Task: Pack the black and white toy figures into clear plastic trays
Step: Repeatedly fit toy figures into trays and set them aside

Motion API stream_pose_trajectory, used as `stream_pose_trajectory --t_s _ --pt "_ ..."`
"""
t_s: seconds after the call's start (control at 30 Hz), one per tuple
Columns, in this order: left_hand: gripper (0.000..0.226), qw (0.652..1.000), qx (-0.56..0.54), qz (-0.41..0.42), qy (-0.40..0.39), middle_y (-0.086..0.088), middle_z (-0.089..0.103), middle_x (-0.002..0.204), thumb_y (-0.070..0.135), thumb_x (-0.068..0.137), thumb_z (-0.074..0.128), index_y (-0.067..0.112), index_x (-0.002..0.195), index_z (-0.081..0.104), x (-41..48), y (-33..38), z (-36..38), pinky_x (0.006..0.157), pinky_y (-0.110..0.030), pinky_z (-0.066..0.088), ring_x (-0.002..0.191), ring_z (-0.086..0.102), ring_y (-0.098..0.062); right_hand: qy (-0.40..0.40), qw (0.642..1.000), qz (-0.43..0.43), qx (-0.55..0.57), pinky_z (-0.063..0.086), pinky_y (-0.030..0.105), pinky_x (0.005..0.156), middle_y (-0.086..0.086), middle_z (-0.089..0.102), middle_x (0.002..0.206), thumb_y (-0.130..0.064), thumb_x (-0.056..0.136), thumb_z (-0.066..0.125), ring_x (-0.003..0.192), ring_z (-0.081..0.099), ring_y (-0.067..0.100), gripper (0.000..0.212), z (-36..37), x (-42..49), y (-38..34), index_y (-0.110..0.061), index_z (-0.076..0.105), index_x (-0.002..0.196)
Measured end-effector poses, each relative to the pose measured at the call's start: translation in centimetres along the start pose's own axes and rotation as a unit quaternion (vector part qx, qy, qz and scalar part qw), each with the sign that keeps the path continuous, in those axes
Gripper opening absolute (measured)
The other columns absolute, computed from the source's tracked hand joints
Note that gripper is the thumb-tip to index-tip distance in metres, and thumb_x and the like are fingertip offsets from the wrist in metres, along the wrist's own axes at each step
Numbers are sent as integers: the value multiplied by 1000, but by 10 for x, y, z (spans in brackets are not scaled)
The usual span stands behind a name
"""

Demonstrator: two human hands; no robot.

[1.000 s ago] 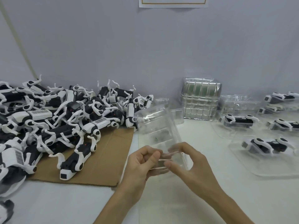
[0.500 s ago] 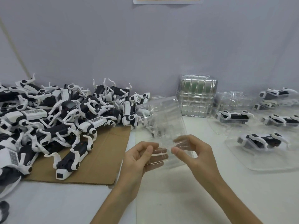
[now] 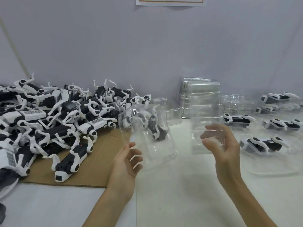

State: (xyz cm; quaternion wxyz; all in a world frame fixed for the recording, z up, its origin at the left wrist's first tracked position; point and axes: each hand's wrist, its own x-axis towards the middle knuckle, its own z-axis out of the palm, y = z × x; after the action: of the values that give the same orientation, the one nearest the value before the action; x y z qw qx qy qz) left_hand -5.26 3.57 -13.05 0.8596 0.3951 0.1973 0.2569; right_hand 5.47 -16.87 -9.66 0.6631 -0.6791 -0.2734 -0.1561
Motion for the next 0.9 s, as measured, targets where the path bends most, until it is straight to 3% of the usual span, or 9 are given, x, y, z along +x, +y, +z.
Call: stream_pose_trajectory --t_s 0.1,0.2,0.3,0.4,0.5,0.6,0.67,0.8,0.9 --pt "15 996 -33 -47 66 6 51 61 23 98 52 19 89 63 4 2 -7 35 -15 31 45 41 -6 15 997 -29 -76 44 25 79 -5 63 79 -24 69 59 81 59 10 29 1 14 -4 -25 59 97" --pt "10 992 -27 -64 104 7 46 54 19 94 54 16 93 64 7 -1 -8 31 -13 27 43 34 -5 -2 975 -60 -212 42 39 80 -2 58 77 -26 72 61 74 55 14 26 16 44 -7 -18 52 94" --pt "9 991 -15 -60 118 7 43 51 19 95 53 18 94 62 8 -6 -7 31 -14 25 37 30 -5 -59 945 -101 -304 25 30 83 -6 59 75 -23 78 69 70 50 -1 41 40 79 -6 -22 38 105" --pt "16 991 3 -38 131 7 42 47 14 99 46 16 95 61 9 -10 -7 31 -16 24 34 30 -5 -96 919 -156 -349 25 30 84 -8 55 69 -22 81 69 62 52 11 44 75 114 -1 -16 39 113" --pt "20 988 32 -14 152 6 39 44 8 100 43 13 95 63 10 -11 -7 32 -16 22 33 29 -5 -141 888 -195 -393 27 34 90 -2 61 77 -19 88 62 79 58 22 42 115 141 13 -12 41 123" --pt "23 985 48 -6 164 5 39 43 7 102 40 12 96 62 14 -12 -6 35 -18 20 33 28 -7 -182 885 -142 -405 31 37 95 0 65 83 -20 92 61 88 61 25 45 146 165 26 -12 39 130" --pt "25 984 53 -1 169 5 39 43 5 103 38 11 96 61 16 -12 -7 34 -18 20 32 27 -7 -195 863 -104 -455 33 41 101 1 66 86 -24 95 58 95 62 26 48 158 180 38 -11 38 137" --pt "23 984 49 1 171 5 39 45 8 104 38 10 94 59 19 -14 -7 32 -17 18 32 26 -6 -216 818 -9 -533 29 46 111 12 67 117 -30 100 53 119 58 30 54 164 192 61 -9 33 146" --pt "19 985 32 -23 165 5 41 47 15 101 42 13 91 58 19 -13 -7 36 -19 18 32 26 -8 -210 827 -1 -521 27 48 115 17 49 144 -36 102 48 135 44 32 59 160 190 61 -7 30 150"
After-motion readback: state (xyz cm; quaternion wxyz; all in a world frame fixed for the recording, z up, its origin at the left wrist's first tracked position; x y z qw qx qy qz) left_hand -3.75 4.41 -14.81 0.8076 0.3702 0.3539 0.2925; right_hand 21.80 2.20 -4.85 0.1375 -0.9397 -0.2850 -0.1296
